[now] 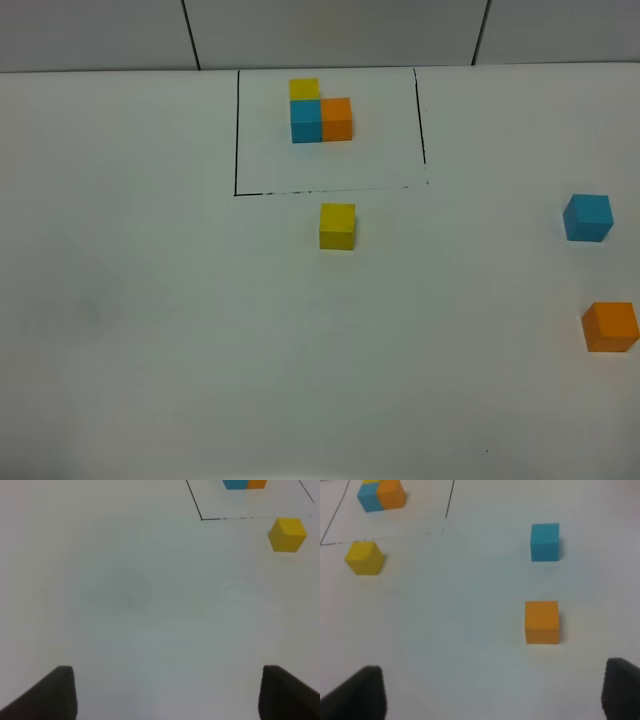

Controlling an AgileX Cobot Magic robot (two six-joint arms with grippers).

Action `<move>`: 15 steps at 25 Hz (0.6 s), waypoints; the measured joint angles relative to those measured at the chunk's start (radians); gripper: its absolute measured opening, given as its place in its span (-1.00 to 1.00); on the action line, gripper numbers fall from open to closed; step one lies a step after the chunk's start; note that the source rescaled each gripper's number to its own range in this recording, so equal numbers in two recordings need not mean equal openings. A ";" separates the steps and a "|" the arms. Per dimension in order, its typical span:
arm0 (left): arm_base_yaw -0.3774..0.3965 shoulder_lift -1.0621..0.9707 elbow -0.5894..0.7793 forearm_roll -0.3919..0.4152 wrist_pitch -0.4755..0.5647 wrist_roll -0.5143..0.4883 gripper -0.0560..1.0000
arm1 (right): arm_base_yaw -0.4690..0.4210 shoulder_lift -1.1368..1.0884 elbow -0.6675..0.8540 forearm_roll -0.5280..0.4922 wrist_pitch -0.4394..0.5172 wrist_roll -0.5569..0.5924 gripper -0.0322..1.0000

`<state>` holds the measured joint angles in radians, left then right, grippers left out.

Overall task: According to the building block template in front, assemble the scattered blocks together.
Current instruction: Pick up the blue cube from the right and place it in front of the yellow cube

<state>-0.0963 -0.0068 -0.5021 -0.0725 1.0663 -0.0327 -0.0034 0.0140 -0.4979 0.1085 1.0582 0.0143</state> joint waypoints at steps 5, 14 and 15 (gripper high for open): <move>0.001 0.000 0.000 0.000 0.000 -0.001 0.24 | 0.000 0.000 0.000 0.000 0.000 0.000 0.71; 0.001 0.000 0.000 0.000 0.002 -0.001 0.24 | 0.000 0.000 0.000 0.000 0.000 0.000 0.71; 0.001 0.000 0.000 0.000 0.002 -0.001 0.24 | 0.000 0.000 0.000 0.000 0.000 0.000 0.71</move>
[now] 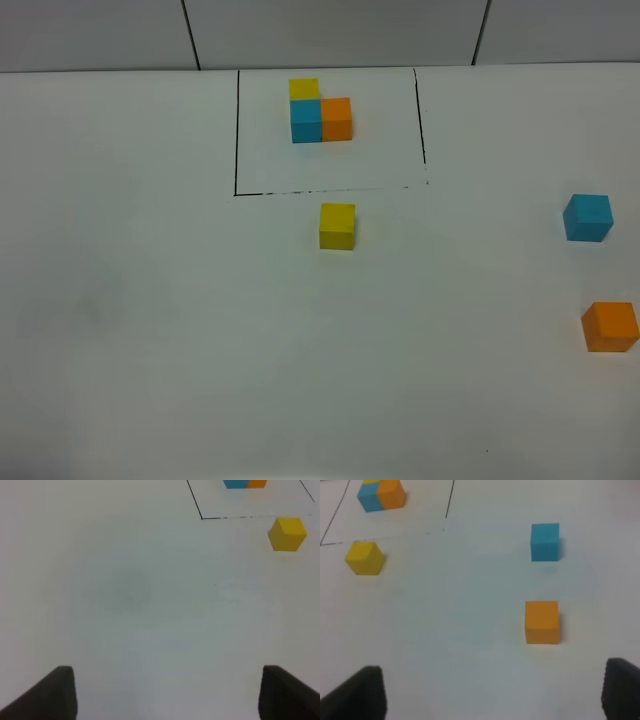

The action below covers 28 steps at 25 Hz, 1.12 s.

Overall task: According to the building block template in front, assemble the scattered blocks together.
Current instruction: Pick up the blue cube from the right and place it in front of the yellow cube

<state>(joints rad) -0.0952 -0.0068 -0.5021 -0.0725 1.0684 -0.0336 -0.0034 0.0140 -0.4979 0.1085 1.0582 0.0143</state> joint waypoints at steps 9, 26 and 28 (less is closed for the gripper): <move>0.000 0.000 0.000 0.000 0.000 0.000 0.24 | 0.000 0.000 0.000 0.000 0.000 0.000 0.71; 0.000 0.000 0.000 0.000 0.000 0.000 0.23 | 0.000 0.490 -0.141 -0.093 0.065 0.065 0.98; 0.000 0.000 0.000 0.000 0.000 0.000 0.23 | 0.000 0.613 -0.165 -0.102 0.045 0.065 0.99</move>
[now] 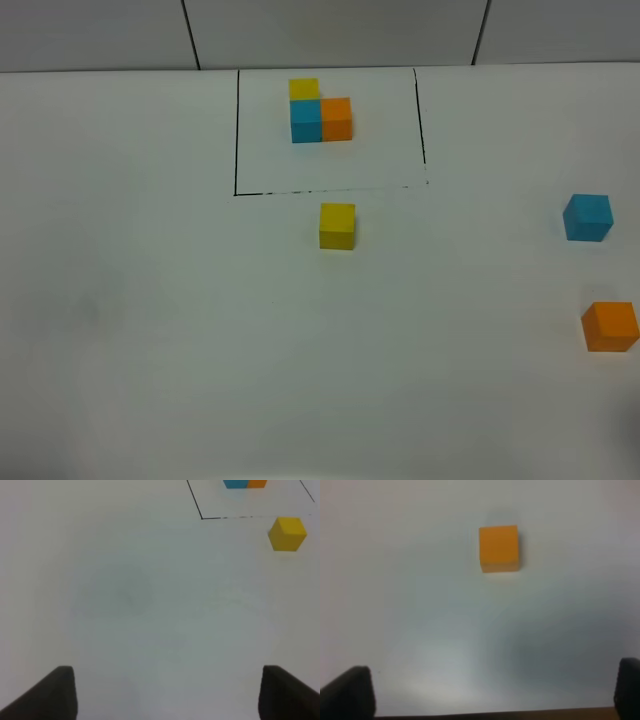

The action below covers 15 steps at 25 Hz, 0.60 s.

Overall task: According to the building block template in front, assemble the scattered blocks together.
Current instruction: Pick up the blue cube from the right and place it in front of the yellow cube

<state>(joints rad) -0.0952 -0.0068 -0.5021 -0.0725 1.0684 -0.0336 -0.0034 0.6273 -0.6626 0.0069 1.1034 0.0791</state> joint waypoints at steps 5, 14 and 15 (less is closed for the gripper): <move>0.000 0.000 0.000 0.000 0.000 0.000 0.23 | 0.000 0.285 -0.064 0.000 -0.118 0.000 1.00; 0.000 0.000 0.000 0.000 0.000 0.000 0.23 | 0.000 0.675 -0.289 -0.025 -0.178 -0.032 1.00; 0.000 0.000 0.000 0.000 0.000 0.000 0.23 | 0.000 0.715 -0.316 -0.027 -0.181 -0.043 1.00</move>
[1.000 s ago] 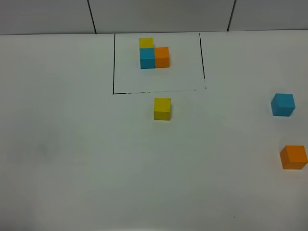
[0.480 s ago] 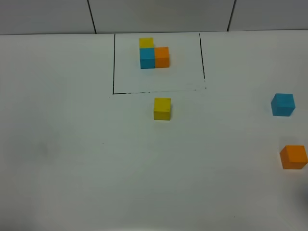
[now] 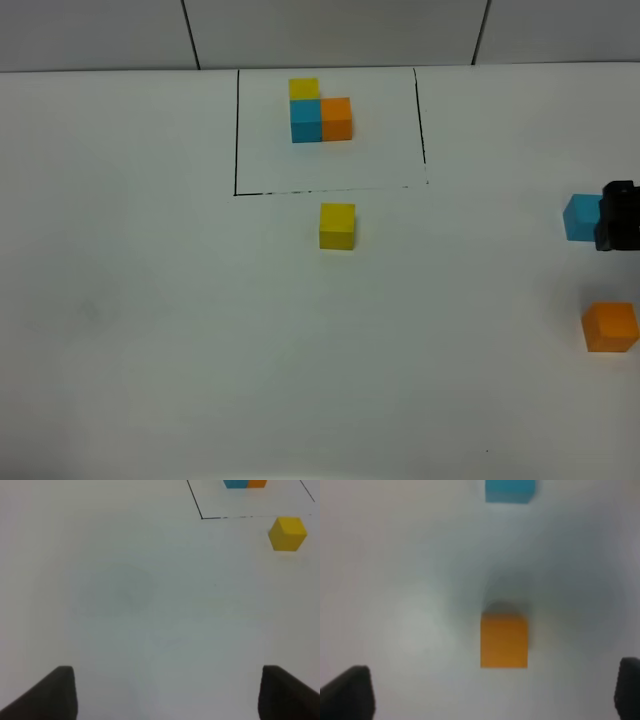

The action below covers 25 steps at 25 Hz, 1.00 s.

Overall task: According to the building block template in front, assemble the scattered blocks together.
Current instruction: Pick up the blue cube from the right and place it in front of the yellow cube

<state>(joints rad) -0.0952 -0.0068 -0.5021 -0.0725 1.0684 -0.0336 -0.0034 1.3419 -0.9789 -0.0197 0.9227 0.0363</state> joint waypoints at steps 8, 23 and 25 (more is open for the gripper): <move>0.000 0.000 0.000 0.000 0.000 0.000 0.23 | 0.000 0.257 -0.178 -0.003 -0.006 -0.060 0.99; 0.000 0.000 0.000 0.000 0.000 0.001 0.23 | -0.100 0.440 -0.281 0.088 -0.037 -0.187 0.97; 0.000 0.000 0.000 0.000 0.000 0.003 0.23 | -0.100 0.456 -0.281 0.106 -0.045 -0.213 0.97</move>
<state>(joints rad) -0.0952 -0.0068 -0.5021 -0.0725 1.0684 -0.0309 -0.1036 1.7983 -1.2600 0.0866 0.8776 -0.1767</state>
